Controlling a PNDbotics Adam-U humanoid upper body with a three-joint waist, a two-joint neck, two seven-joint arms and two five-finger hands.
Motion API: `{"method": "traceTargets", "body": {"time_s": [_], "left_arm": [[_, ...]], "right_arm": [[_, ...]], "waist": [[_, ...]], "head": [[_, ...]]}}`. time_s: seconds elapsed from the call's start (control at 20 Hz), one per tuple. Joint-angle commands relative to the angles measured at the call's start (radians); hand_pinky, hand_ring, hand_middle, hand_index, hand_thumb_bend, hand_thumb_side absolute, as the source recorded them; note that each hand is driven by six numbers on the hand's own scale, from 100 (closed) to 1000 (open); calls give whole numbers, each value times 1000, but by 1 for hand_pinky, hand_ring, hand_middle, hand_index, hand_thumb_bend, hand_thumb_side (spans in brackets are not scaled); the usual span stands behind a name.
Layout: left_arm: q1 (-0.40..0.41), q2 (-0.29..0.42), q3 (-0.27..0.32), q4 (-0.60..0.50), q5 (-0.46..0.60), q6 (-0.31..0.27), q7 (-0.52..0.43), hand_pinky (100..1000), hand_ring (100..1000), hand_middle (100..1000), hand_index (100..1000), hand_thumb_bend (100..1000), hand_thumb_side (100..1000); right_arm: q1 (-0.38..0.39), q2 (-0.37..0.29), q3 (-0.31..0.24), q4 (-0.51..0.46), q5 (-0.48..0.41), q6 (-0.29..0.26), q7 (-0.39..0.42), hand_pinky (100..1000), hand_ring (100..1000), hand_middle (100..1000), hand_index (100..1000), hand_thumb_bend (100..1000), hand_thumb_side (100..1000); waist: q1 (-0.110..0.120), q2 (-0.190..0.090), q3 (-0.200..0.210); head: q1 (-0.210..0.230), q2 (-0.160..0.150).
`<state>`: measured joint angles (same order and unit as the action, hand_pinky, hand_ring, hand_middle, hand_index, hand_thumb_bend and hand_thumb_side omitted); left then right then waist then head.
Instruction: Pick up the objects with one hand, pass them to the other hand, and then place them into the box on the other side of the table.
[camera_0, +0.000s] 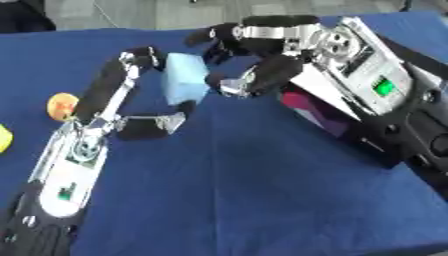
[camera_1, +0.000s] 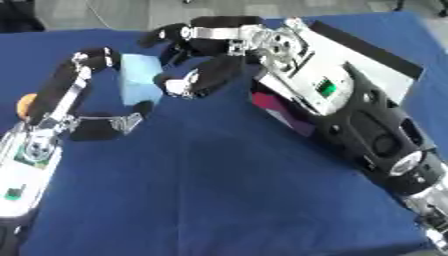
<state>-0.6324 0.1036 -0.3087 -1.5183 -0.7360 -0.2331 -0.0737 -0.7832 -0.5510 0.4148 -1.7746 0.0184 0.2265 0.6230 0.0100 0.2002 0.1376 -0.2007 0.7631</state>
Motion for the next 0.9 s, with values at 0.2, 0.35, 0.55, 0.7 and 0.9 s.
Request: {"method": "traceTargets", "body": {"time_s": [0.2, 0.35, 0.55, 0.7, 0.9], "left_arm": [[-22, -4, -1, -5, -12, -1, 3, 786, 637, 599, 502, 100, 291], [-23, -4, -2, -6, -15, -4, 5, 786, 637, 598, 501, 100, 286], [-23, -5, -5, -11, -17, -8, 5, 786, 636, 598, 501, 100, 281], [-23, -5, -7, -15, -19, -11, 5, 786, 636, 598, 500, 100, 272], [-20, -5, -9, -17, -26, -13, 5, 785, 636, 597, 500, 100, 263]], "right_arm": [[-17, -13, -7, -13, -6, -6, 26, 910, 903, 1000, 981, 100, 329], [-17, -13, -8, -10, 4, -5, 22, 911, 904, 1000, 981, 100, 333], [-17, -12, -7, -8, 19, -11, 14, 912, 904, 1000, 981, 100, 342], [-16, -10, -7, -5, 26, -14, 12, 913, 904, 1000, 981, 100, 343], [-15, -9, -8, -4, 38, -20, 4, 914, 903, 1000, 980, 100, 346]], "waist": [[-15, -13, -2], [-15, -11, -2], [-15, -9, -1], [-16, -7, 0], [-17, -5, 0]], "head": [[-1, -1], [-2, -2], [-7, -3], [-12, -3], [-13, -3]]}}
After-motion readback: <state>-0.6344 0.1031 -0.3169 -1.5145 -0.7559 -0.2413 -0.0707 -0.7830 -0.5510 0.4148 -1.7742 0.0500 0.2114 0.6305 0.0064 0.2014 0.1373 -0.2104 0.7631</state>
